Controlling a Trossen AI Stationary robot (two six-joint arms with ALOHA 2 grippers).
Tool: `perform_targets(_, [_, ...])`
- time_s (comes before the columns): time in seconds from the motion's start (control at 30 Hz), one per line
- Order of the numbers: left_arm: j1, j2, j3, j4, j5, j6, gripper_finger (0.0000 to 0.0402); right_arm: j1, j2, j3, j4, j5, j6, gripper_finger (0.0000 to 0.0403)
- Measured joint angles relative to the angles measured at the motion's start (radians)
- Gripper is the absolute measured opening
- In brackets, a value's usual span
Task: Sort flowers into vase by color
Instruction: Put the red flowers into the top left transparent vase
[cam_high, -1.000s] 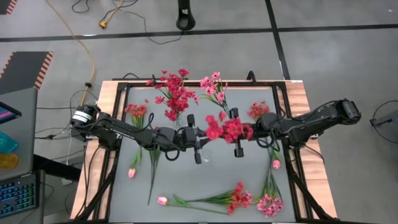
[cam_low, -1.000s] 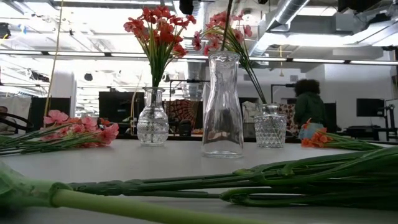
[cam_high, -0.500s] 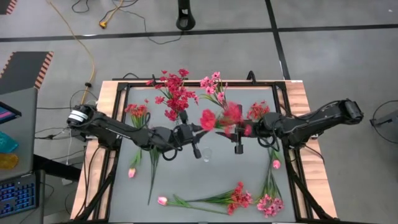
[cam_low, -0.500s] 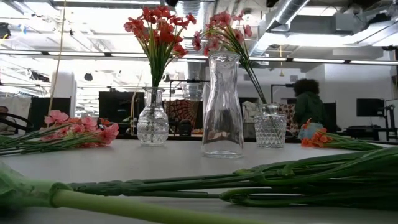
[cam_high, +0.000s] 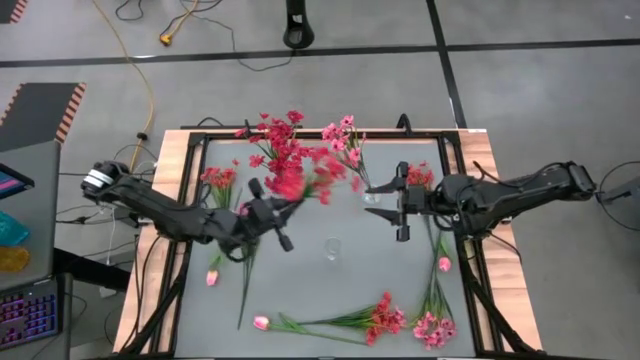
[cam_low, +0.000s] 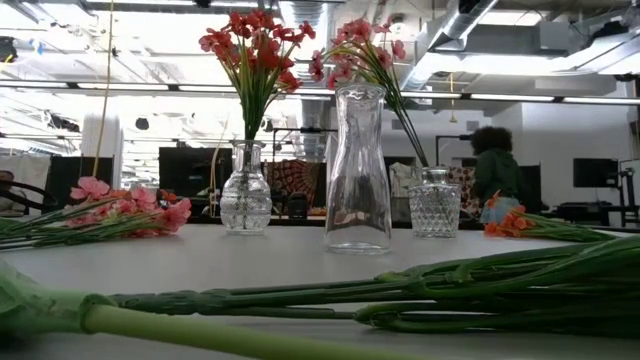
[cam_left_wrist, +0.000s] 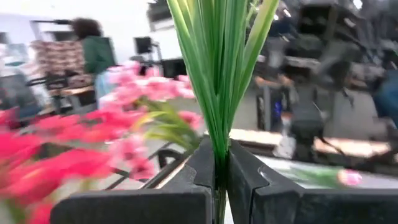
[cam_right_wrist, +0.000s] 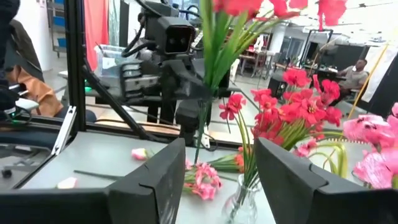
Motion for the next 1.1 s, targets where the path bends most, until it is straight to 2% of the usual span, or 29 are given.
perform_targets(0.1, [-0.007,-0.073,-0.122,0.138,-0.035,0.001,0.0000,0.000,-0.006,0.000,-0.015,0.000,0.000,0.0219])
perform_targets(0.2, [-0.013,-0.130,-0.225,0.286,0.015,0.028,0.0000,0.000,-0.005,0.000,-0.017,0.001,0.000,0.0219])
perform_targets(0.27, [-0.016,-0.159,-0.274,0.397,0.045,0.072,0.0000,-0.001,-0.003,0.000,-0.019,0.001,0.000,0.0219])
perform_targets(0.5, [-0.001,-0.228,-0.424,0.635,0.043,0.224,0.0000,-0.003,0.002,0.000,-0.041,0.002,-0.001,0.0219])
perform_targets(0.63, [0.025,-0.233,-0.482,0.703,0.050,0.248,0.0000,-0.006,0.010,0.000,-0.039,0.003,-0.001,0.0219])
perform_targets(0.87, [0.128,-0.232,-0.550,0.788,0.149,0.252,0.0000,-0.028,0.061,0.000,-0.037,0.003,-0.001,0.0219])
perform_targets(1.1, [0.279,-0.191,-0.574,0.810,0.266,0.141,0.0000,-0.054,0.131,0.000,-0.037,0.003,-0.002,0.0219])
